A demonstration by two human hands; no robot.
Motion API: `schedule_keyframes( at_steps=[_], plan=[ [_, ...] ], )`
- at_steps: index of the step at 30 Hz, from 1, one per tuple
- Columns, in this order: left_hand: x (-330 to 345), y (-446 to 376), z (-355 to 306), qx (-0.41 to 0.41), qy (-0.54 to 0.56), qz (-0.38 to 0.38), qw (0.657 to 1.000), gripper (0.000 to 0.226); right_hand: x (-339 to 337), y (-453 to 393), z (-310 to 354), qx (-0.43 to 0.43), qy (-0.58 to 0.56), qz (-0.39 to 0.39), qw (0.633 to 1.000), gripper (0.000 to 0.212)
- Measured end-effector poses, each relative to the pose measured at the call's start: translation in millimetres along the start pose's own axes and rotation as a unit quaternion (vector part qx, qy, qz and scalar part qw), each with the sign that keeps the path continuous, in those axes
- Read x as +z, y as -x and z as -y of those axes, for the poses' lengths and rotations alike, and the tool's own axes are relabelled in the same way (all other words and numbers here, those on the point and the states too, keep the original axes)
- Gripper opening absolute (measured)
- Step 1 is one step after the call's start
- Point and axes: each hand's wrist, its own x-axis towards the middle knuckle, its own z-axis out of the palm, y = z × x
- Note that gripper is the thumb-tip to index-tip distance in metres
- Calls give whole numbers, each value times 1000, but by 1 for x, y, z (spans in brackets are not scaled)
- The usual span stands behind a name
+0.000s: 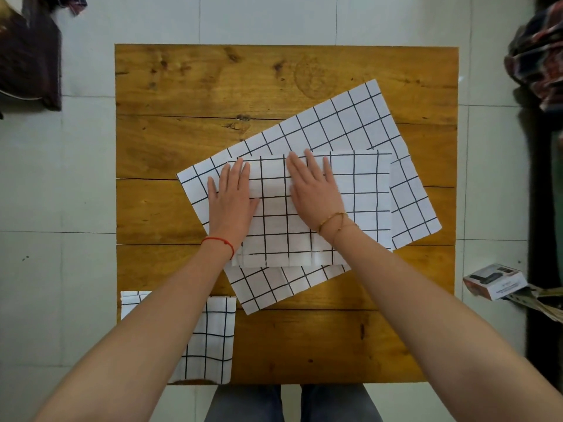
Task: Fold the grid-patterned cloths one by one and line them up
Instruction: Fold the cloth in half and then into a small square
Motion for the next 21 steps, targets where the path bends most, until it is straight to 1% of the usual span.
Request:
schedule_keyframes(
  at_steps=[4, 8, 10, 14, 17, 19, 21],
  plan=[
    [0, -1, -1, -3, -1, 6, 1000, 71, 1, 23, -53, 81, -20, -11, 996, 55],
    [1, -2, -1, -6, 0, 3, 1000, 71, 2, 49, -103, 166, -37, -22, 985, 58],
    [2, -1, -1, -5, 1, 2, 1000, 71, 1, 56, -118, 188, -44, -22, 981, 59],
    [1, -1, -2, -2, 11, 0, 1000, 70, -1, 55, -121, 188, -57, -28, 980, 61],
    [0, -1, -2, -10, 50, -9, 999, 71, -6, 52, -112, 200, -82, -42, 976, 60],
    [-3, 4, -2, -20, 91, -46, 995, 68, -10, 52, -103, 184, -89, -61, 977, 59],
    [-6, 14, -3, -51, 131, -97, 985, 58, -13, 53, -91, 146, -89, -82, 982, 58]
  ],
)
